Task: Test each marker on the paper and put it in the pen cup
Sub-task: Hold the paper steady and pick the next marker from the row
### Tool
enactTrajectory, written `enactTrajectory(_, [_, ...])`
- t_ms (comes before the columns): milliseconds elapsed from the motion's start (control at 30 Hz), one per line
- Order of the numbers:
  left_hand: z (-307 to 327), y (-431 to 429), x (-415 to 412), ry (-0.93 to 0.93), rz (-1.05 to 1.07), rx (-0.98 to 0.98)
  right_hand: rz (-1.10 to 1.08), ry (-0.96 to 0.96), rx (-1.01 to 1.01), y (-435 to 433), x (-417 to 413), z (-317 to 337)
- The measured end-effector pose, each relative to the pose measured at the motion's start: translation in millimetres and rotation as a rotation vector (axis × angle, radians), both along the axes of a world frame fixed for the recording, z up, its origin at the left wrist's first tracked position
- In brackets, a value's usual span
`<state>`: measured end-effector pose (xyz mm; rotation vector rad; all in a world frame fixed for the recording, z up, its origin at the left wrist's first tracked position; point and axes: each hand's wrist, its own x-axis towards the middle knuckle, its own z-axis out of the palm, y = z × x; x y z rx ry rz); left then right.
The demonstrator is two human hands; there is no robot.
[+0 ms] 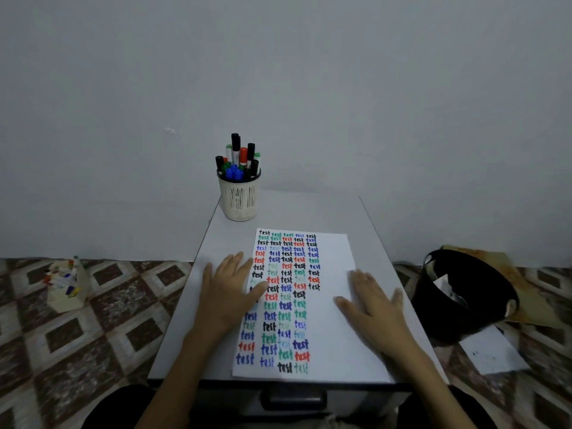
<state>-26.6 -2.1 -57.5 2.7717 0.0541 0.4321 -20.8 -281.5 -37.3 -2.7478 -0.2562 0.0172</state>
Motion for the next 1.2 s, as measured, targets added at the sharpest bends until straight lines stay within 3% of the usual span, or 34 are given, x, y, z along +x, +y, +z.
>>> enactTrajectory(100, [2,0,0,0.024,0.027,-0.052,0.005,-0.039,-0.003,7,2,-3])
enactTrajectory(233, [5,2,-3,0.088,0.027,-0.167,0.082,-0.054,0.287,-5,-4,-2])
enactTrajectory(367, [21,3,-43,0.119,-0.138,-0.360,0.213,-0.020,0.350,-30,-29,1])
enactTrajectory(533, [21,5,-116,0.115,-0.265,-0.310,0.428,-0.013,0.355,-47,-51,1])
enactTrajectory(1200, [1,12,-109,0.015,-0.280,-0.351,0.401,0.008,0.452,-48,-48,-8])
